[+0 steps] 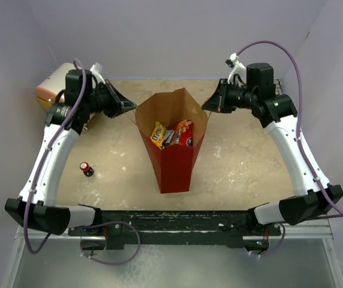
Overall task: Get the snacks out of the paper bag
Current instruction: Adjust the paper bag at the center of the board.
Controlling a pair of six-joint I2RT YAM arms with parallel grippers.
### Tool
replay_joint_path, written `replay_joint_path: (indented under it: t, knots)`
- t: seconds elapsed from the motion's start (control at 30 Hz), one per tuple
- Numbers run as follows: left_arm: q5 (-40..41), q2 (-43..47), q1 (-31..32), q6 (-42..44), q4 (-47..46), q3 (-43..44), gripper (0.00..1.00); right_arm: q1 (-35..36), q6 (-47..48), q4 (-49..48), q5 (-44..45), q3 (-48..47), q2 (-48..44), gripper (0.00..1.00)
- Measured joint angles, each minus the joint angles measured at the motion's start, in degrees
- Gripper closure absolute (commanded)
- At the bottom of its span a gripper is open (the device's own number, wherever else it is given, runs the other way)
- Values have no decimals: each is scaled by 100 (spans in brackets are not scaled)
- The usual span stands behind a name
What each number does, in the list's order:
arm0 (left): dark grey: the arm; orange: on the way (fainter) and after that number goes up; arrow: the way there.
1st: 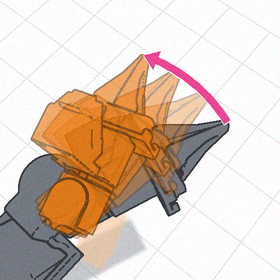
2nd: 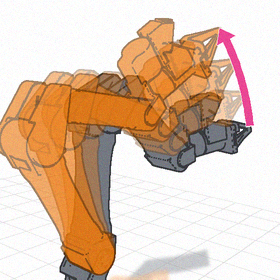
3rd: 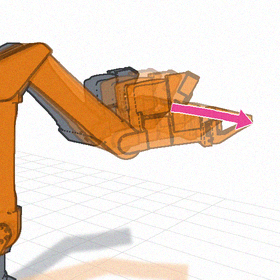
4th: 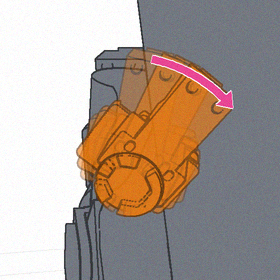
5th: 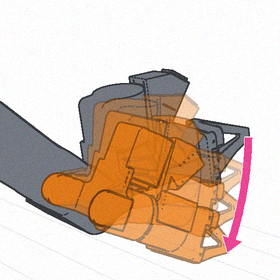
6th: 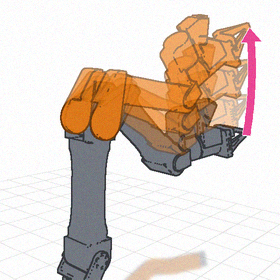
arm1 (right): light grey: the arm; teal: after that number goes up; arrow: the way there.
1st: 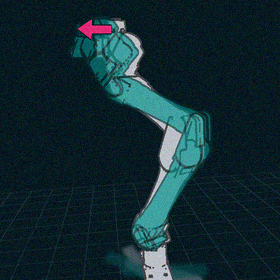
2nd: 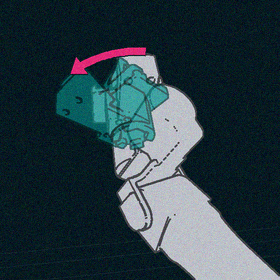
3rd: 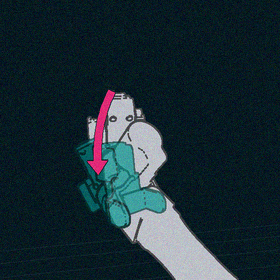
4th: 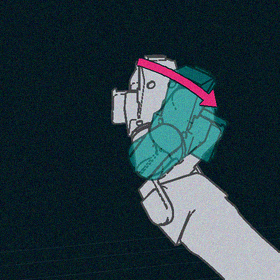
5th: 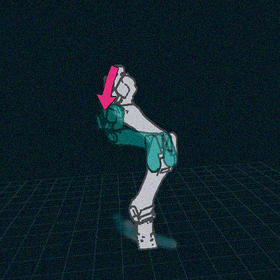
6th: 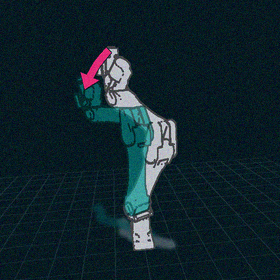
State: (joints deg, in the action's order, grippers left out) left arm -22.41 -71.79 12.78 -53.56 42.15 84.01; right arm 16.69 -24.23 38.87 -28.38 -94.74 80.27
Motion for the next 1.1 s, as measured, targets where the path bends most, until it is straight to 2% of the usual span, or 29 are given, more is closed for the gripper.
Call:
replay_joint_path:
  t: [0.17,0.33,0.47,0.57,0.73,0.9,1.1]
  knots:
    - [-339,-741,-577,555,343,935,100,376,-225,-326,-299,48,149,100]
    - [-807,-942,-1318,979,341,1152,100,1384,-599,-955,-627,72,629,100]
    - [-1169,-1102,-1545,1248,127,1283,99,1856,-776,-1311,-743,417,732,100]
    - [-1563,-1128,-1537,1220,-251,1145,96,1895,-850,-1432,-752,929,612,100]
    - [-2216,-977,-1390,782,-1209,260,96,1849,-636,-1025,-813,1414,387,99]
    - [-2155,-929,-638,772,-1316,264,97,1849,-131,-656,-584,1652,-46,99]
    - [-1950,-599,-208,754,-1329,70,98,1849,-2,-275,-470,2026,-444,100]
